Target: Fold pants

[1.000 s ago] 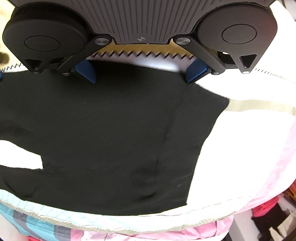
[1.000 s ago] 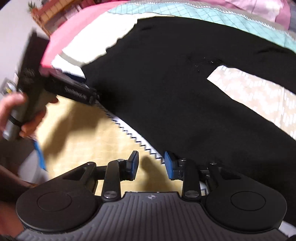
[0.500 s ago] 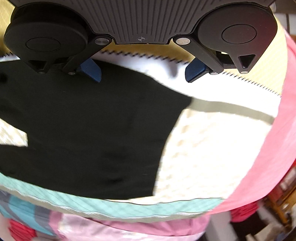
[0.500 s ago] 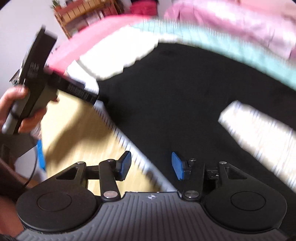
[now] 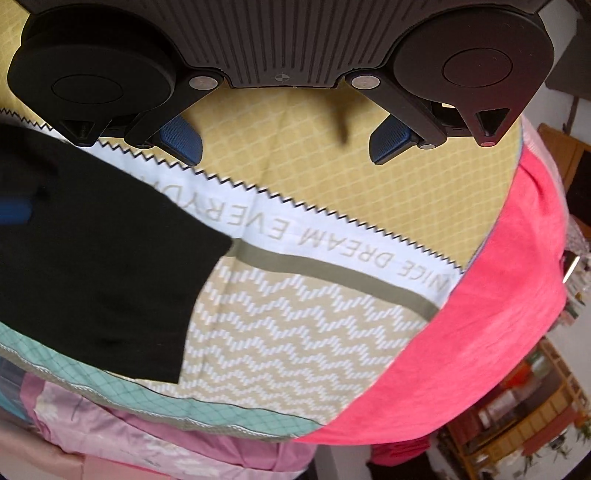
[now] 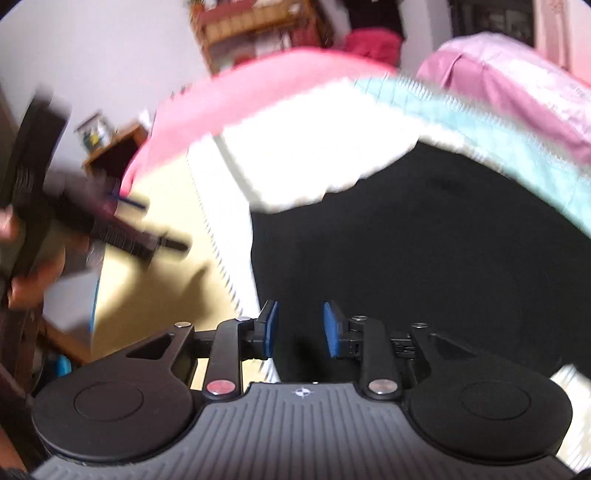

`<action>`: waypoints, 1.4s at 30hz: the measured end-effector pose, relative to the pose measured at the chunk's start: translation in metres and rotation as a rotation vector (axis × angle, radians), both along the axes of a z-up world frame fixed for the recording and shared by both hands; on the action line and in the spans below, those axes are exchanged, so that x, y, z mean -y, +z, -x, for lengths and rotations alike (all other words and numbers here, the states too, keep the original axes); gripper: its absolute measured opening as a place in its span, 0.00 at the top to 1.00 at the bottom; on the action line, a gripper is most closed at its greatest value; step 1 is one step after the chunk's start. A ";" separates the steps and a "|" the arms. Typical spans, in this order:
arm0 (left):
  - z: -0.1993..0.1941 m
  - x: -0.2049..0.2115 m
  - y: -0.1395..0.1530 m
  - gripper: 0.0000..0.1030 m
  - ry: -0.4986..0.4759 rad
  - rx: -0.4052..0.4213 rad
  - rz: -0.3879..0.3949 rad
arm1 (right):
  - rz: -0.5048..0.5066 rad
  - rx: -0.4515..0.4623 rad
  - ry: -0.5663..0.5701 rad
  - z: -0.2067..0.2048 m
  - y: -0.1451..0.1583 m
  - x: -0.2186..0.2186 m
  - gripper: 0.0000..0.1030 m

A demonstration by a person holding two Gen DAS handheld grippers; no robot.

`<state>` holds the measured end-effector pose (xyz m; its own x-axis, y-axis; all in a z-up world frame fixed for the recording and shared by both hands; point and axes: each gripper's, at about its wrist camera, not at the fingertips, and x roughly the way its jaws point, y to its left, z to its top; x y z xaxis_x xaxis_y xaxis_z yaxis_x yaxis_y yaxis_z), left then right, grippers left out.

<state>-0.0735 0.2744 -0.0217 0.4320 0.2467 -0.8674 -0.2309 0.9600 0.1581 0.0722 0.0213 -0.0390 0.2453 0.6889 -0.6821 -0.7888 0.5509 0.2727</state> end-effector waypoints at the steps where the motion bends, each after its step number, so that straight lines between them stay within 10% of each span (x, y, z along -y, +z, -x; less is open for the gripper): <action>1: 0.003 -0.002 0.001 0.00 0.013 0.002 0.005 | 0.027 0.016 -0.002 -0.007 -0.001 -0.008 0.66; 6: 0.007 -0.008 -0.006 0.00 0.056 -0.010 0.018 | 0.050 -0.002 -0.005 -0.029 -0.049 -0.076 0.74; 11: 0.009 0.002 -0.003 0.00 0.029 -0.001 -0.004 | 0.095 0.063 0.065 -0.028 -0.030 -0.102 0.83; 15: 0.005 0.009 -0.001 0.00 0.020 0.027 0.015 | 0.044 0.091 -0.027 -0.048 -0.001 -0.044 0.58; 21: -0.002 0.024 -0.008 0.00 0.020 0.023 0.009 | 0.070 0.055 -0.128 -0.125 -0.041 -0.073 0.60; 24: -0.009 0.033 -0.010 0.00 0.003 0.016 -0.006 | 0.031 0.100 -0.096 -0.126 -0.041 -0.089 0.27; 28: -0.018 0.044 -0.006 0.00 -0.030 0.036 0.011 | 0.070 0.108 -0.081 -0.102 -0.022 -0.063 0.36; 37: -0.048 0.069 -0.005 0.00 -0.093 0.045 -0.002 | 0.077 0.000 -0.242 -0.164 -0.036 -0.055 0.22; 42: -0.087 0.092 0.002 0.00 -0.165 0.083 0.006 | 0.024 0.003 -0.423 -0.137 -0.006 0.039 0.19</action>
